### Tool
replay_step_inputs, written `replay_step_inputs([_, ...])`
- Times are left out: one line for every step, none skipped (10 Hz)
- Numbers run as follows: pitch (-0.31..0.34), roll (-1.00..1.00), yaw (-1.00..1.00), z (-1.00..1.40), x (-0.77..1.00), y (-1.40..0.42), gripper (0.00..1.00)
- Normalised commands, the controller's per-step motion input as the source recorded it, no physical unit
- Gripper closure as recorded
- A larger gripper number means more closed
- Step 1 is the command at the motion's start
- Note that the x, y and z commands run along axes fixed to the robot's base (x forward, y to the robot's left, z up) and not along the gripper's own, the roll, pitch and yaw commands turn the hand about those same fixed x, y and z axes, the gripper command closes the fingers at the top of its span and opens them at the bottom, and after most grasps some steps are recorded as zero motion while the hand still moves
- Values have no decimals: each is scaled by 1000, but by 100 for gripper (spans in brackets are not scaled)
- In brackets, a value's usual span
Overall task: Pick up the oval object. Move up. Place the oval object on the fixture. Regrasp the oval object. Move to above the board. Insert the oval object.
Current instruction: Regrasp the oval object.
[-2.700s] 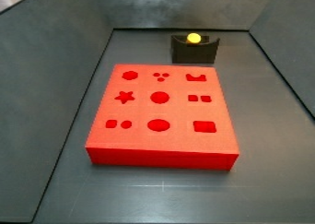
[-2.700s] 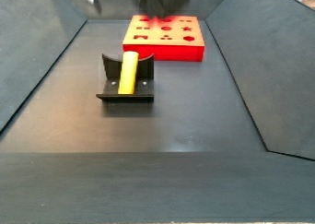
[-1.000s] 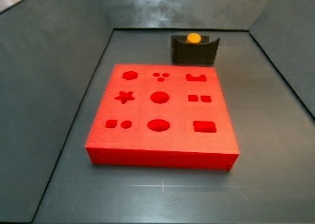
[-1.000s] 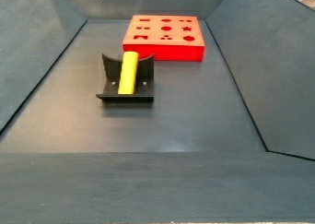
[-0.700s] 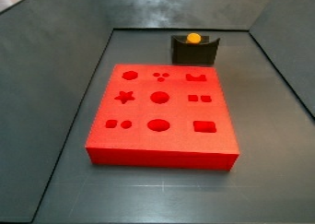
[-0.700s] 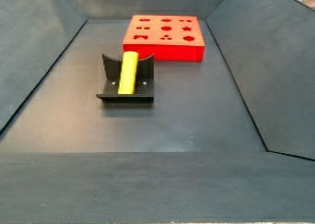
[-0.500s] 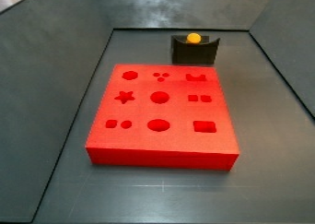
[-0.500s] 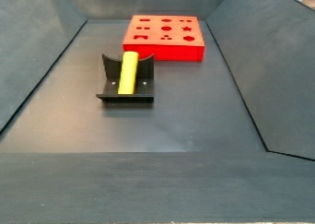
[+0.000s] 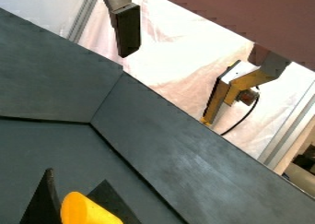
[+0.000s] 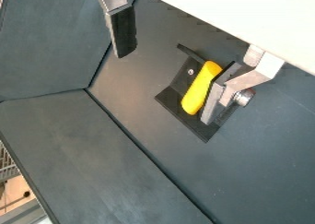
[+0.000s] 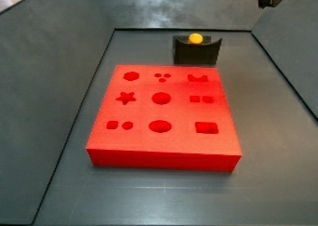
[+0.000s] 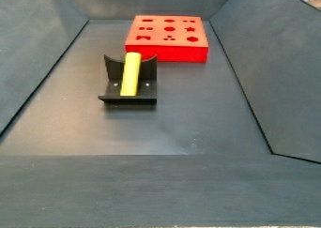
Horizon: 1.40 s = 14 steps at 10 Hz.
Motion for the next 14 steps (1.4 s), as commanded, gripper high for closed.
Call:
replay_step_inputs([-17,247,255,-1000,33,73,0])
replay_step_inputs([-51,227,215,-1000,44,67,0])
replay_step_inputs([-77,185,176,-1000,55,59,0])
replay_step_inputs([-106,135,127,-1000,71,56,0])
replay_step_inputs([-123,108,93,-1000,78,54,0])
replay_step_inputs([-139,89,59,-1000,82,52,0])
replay_step_inputs([-143,73,13,-1000,88,46,0])
replay_step_inputs([-130,73,-16,-1000,94,42,0])
replay_step_inputs([-107,74,-40,-1000,99,35,0])
replay_step_inputs([-73,69,-57,-855,99,26,0])
replay_step_inputs([-46,66,-61,-702,92,17,0])
replay_step_inputs([-18,69,-56,-549,85,11,0])
replay_step_inputs([5,66,-44,-363,79,8,0])
replay_step_inputs([15,64,-34,-273,75,7,0])
